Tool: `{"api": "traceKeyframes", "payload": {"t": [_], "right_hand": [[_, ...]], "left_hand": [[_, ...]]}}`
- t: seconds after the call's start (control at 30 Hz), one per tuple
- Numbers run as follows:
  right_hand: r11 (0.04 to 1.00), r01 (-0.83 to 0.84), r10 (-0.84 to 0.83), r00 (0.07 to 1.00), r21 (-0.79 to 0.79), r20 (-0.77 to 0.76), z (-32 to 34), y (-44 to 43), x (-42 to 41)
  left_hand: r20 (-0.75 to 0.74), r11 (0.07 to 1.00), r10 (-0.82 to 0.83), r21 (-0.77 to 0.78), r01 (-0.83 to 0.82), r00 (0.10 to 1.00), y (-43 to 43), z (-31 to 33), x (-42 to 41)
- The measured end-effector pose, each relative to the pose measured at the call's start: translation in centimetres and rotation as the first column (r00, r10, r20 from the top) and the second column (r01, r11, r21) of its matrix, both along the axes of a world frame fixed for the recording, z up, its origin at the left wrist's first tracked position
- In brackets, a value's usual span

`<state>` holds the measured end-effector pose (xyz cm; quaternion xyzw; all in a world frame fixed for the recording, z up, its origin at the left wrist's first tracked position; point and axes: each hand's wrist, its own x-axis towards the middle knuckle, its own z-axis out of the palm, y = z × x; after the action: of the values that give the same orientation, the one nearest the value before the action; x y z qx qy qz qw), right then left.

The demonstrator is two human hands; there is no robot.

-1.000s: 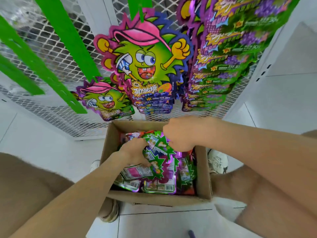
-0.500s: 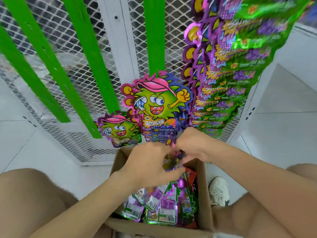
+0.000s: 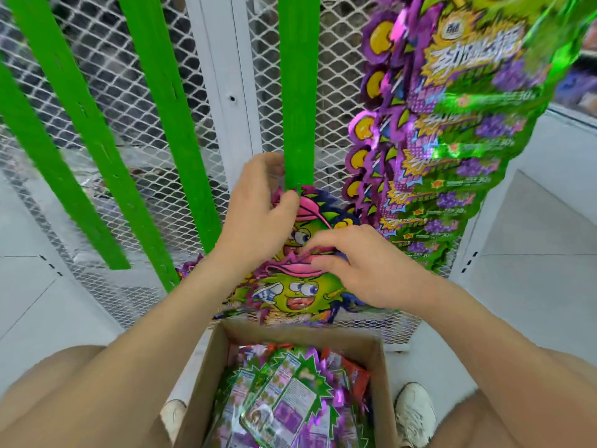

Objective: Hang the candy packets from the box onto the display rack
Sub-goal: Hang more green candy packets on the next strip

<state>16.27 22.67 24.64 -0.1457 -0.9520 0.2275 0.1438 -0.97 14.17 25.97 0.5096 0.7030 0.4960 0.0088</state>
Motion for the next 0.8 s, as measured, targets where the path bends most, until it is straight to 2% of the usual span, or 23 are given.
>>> {"api": "traceKeyframes", "payload": {"t": [0.07, 0.13, 0.2, 0.3, 0.4, 0.6, 0.73, 0.8], "right_hand": [[0.999, -0.029, 0.029, 0.999, -0.021, 0.029, 0.7, 0.6, -0.4], [1.000, 0.012, -0.012, 1.000, -0.017, -0.023, 1.0, 1.3, -1.1], [0.995, 0.091, -0.096, 0.975, -0.033, -0.200, 1.2, 1.9, -1.6], [0.966, 0.198, -0.251, 0.872, -0.165, -0.419, 2.1, 1.7, -2.2], [0.952, 0.240, -0.306, 0.783, -0.190, -0.541, 2.8, 0.7, -2.8], [0.953, 0.301, -0.233, 0.675, -0.028, -0.700, 3.9, -0.2, -4.0], [0.928, 0.371, -0.210, 0.608, 0.039, -0.766, 4.0, 0.0, -4.7], [0.921, 0.387, -0.212, 0.588, 0.042, -0.780, 4.1, 0.1, -4.9]], "left_hand": [[0.125, 1.000, -0.023, 0.014, 0.022, 0.992, 0.7, 0.9, -0.2], [0.215, 0.999, -0.053, 0.011, 0.051, 0.975, 1.2, 1.6, -0.7], [0.256, 0.997, -0.077, -0.006, 0.082, 0.964, 1.2, 2.5, -1.2], [0.304, 0.993, -0.100, -0.028, 0.113, 0.948, 0.8, 4.1, -1.3], [0.286, 0.988, -0.073, -0.108, 0.108, 0.955, 0.4, 5.0, -1.2], [0.243, 0.965, -0.116, -0.203, 0.167, 0.963, -0.3, 6.0, -3.1], [0.244, 0.951, -0.192, -0.192, 0.241, 0.951, -0.7, 5.9, -4.1], [0.242, 0.946, -0.265, -0.123, 0.300, 0.933, -0.9, 5.5, -3.9]]}}
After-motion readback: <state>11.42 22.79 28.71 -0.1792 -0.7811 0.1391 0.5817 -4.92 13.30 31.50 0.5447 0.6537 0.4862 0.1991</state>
